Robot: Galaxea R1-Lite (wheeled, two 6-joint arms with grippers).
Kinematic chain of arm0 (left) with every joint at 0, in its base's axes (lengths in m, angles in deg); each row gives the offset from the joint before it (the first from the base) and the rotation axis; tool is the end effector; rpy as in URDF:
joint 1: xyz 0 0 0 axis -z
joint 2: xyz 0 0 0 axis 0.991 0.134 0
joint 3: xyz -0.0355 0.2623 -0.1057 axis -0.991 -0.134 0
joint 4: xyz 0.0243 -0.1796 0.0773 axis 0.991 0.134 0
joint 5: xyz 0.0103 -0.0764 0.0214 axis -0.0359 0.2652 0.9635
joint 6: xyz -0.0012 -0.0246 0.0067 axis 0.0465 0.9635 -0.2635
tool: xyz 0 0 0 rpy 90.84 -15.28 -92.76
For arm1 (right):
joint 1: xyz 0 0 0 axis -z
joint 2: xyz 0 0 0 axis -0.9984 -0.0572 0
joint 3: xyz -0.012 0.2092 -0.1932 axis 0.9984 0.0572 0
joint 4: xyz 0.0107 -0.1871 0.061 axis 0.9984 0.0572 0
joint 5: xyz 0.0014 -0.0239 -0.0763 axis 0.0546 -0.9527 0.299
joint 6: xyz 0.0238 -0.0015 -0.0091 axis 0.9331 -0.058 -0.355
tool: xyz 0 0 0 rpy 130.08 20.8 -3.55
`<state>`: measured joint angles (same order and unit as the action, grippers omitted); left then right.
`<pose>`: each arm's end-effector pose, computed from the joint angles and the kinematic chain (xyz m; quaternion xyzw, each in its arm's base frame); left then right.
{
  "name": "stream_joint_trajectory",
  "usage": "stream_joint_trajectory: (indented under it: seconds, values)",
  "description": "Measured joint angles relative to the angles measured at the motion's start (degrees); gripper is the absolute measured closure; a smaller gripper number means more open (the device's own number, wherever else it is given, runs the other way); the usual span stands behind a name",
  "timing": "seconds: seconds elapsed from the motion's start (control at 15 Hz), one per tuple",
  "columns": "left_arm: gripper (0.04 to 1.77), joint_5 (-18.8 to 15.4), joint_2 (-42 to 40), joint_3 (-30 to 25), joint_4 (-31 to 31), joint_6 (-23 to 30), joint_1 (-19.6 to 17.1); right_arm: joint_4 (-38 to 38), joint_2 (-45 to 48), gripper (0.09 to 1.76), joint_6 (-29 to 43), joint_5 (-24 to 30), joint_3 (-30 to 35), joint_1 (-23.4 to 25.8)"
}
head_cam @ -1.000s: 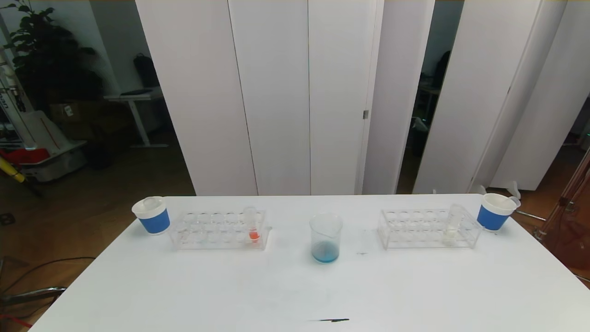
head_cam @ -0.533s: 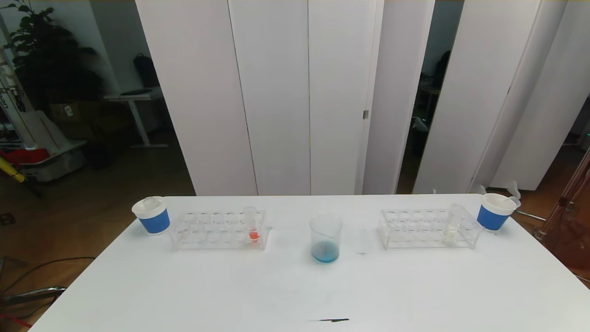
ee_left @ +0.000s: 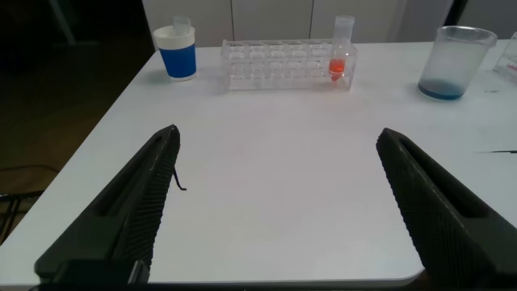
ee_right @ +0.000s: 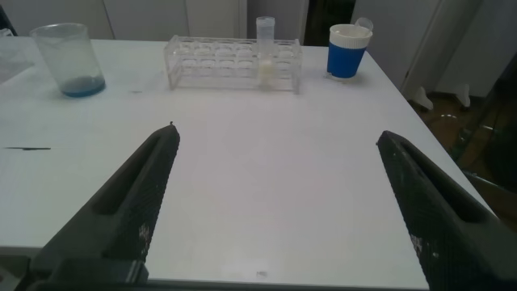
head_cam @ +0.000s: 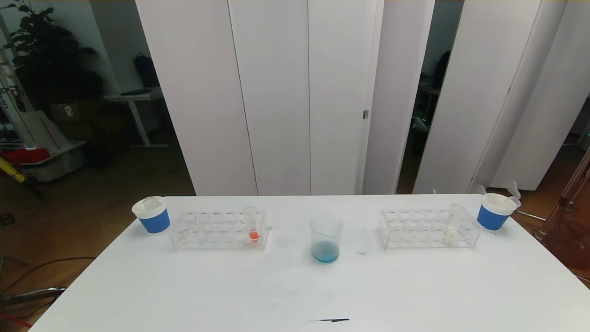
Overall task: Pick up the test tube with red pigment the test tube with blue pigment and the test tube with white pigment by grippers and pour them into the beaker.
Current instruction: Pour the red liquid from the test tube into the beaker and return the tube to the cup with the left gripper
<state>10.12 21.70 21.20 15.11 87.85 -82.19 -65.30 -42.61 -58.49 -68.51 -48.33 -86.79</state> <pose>0.0024 -0.0001 0.0752 0.0018 0.0008 -0.0007 1.0000 0.0008 -0.0002 0.0762 0.0020 0.0138 -0.0026 0.9999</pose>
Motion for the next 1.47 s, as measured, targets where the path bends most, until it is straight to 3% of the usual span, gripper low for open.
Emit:
stream_joint_trajectory:
  seconds: [0.87,1.2,1.47]
  values:
    - [0.07,0.4,0.0,0.9,-1.6,0.3,0.0,0.0,0.0,0.1,0.0,0.0,0.0,0.0]
    - [0.07,0.9,2.3,15.3,4.1,0.0,0.1,0.0,0.0,0.1,0.0,0.0,0.0,0.0]
    - [0.07,1.4,16.4,26.7,4.5,0.1,0.2,0.0,0.0,0.1,0.0,0.0,0.0,0.0]
